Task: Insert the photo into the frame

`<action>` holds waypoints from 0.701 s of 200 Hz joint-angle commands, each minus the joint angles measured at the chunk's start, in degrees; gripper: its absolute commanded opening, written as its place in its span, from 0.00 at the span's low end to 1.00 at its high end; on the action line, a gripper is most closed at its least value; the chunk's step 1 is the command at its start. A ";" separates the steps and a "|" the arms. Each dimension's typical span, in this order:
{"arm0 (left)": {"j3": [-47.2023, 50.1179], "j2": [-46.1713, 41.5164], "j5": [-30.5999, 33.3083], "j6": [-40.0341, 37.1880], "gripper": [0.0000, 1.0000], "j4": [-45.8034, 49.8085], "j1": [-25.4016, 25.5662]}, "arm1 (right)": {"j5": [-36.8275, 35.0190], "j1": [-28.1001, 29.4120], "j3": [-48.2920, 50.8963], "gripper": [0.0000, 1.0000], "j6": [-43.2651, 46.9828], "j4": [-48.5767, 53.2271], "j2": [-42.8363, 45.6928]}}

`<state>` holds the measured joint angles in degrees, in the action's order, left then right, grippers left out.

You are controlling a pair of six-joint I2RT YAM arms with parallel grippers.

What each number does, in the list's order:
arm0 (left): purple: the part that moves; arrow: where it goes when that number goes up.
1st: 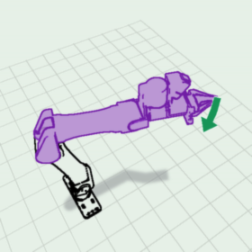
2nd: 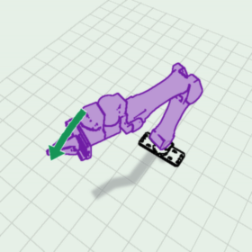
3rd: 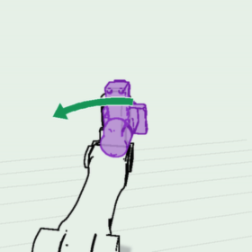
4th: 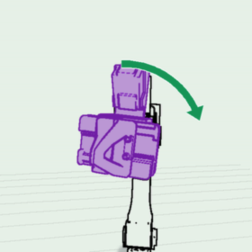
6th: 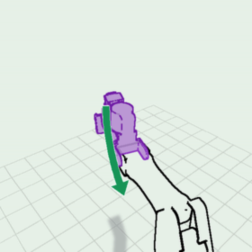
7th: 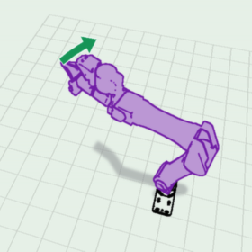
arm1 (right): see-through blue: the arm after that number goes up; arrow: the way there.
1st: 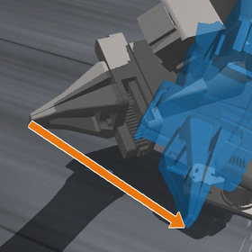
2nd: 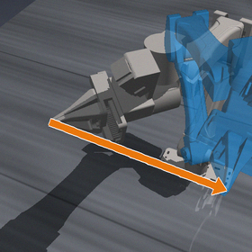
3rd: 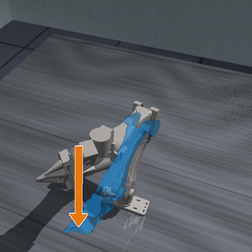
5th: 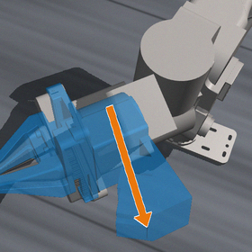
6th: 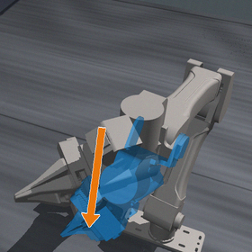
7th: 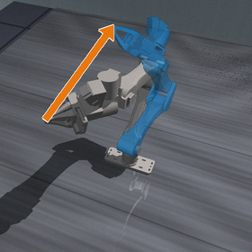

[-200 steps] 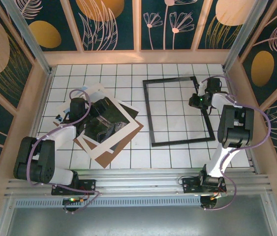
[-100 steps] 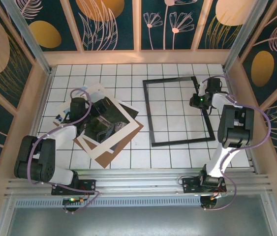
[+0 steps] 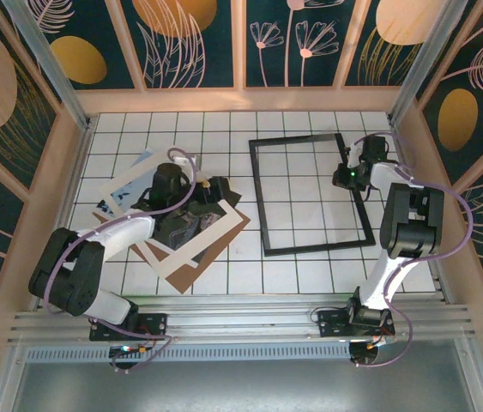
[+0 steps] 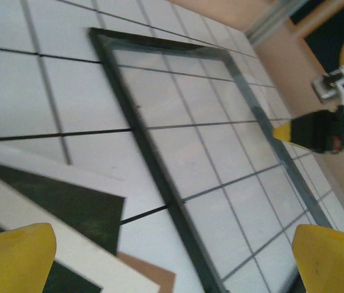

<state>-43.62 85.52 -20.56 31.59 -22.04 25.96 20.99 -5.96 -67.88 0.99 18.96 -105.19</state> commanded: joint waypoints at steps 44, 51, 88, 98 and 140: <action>-5.37 3.99 -0.99 -4.00 0.98 3.03 4.51 | -1.91 -0.82 -1.59 0.00 0.33 0.38 -0.92; -5.67 4.20 -1.02 -4.08 0.99 3.14 4.69 | -1.92 -0.82 -1.73 0.00 0.39 0.38 -0.98; -6.12 4.84 -1.15 -4.39 0.98 3.29 5.07 | -2.60 -0.94 -2.17 0.00 0.50 0.65 -1.28; -6.13 4.85 -1.15 -4.51 0.99 3.39 5.07 | -2.71 -0.94 -2.30 0.00 0.63 0.72 -1.35; -6.13 4.93 -0.71 -4.69 0.98 3.51 5.14 | -2.63 -0.92 -2.91 0.00 0.68 0.70 -1.69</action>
<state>-48.36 89.76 -20.62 28.45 -19.14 30.76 19.86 -6.33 -68.71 1.19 19.59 -105.95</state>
